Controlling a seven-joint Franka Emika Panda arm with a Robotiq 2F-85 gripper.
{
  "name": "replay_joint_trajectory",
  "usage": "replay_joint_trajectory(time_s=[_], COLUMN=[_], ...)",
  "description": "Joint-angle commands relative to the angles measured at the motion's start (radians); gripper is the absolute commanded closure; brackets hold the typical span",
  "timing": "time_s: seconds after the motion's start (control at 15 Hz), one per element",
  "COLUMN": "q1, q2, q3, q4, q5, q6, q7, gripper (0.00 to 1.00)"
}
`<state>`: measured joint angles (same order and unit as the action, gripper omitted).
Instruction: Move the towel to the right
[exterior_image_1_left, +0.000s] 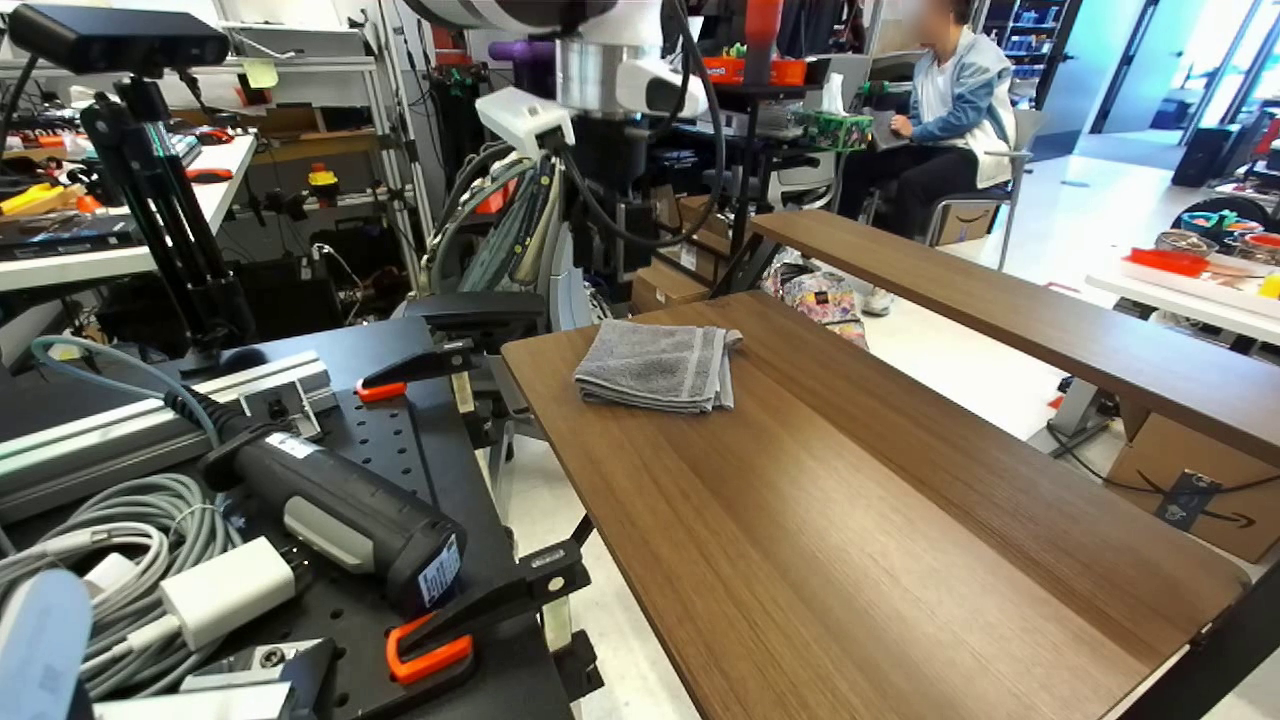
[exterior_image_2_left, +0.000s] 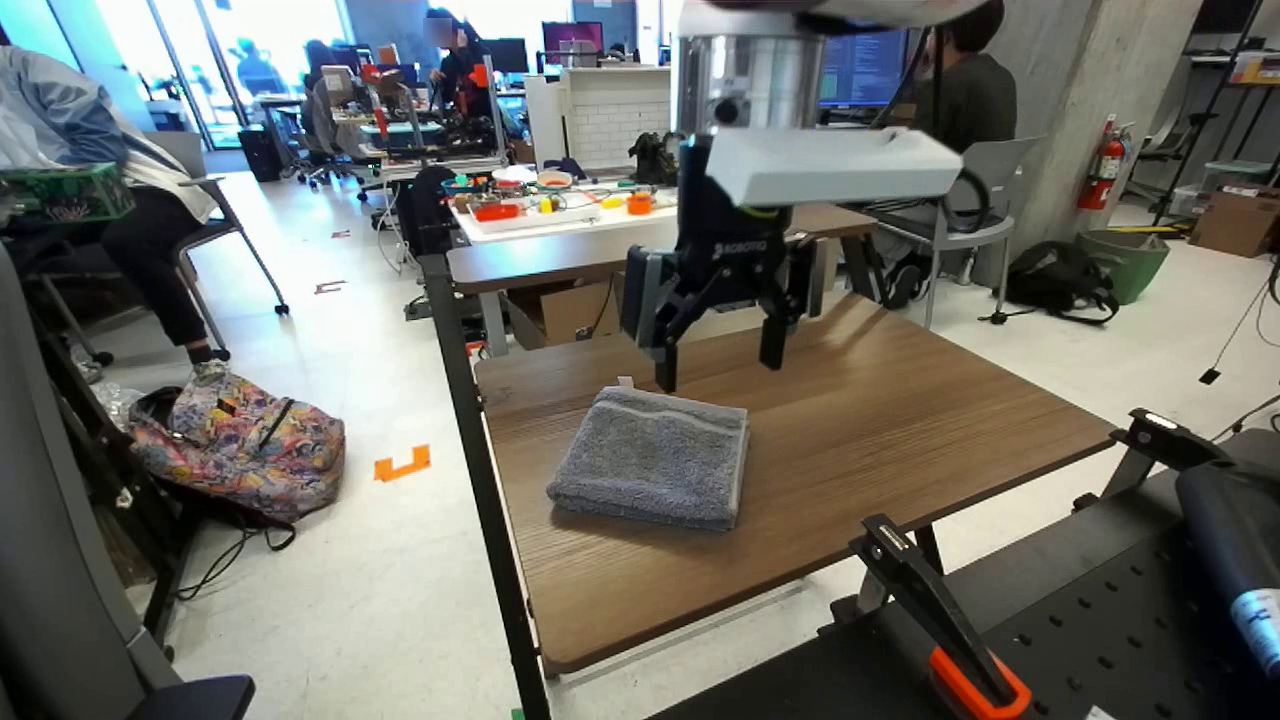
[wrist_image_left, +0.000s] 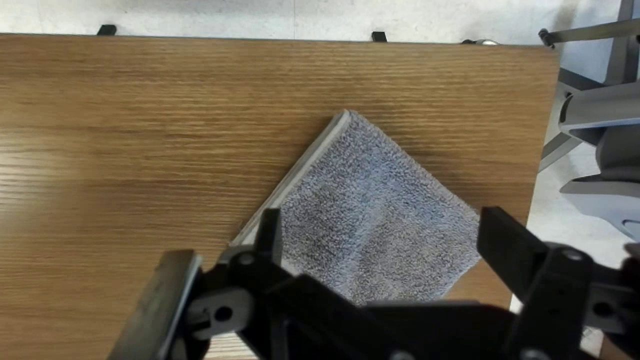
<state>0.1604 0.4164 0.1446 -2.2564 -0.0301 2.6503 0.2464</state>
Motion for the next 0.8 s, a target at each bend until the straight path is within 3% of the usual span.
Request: replay_joint_trajectory(time_s=[0.0,0.4,0.73], q1=[0.068,0.155,0.178], q2=[0.19,0.382,0.492], q3=[-0.04,-0.091,-0.127], q4=[0.202,0.418,0.544], q5=[0.006,0.002,-0.001], q6=[-0.023,-0.043,-0.058], q7=[0.041,0.085,0.095], gripper=[0.0,0.0,0.0])
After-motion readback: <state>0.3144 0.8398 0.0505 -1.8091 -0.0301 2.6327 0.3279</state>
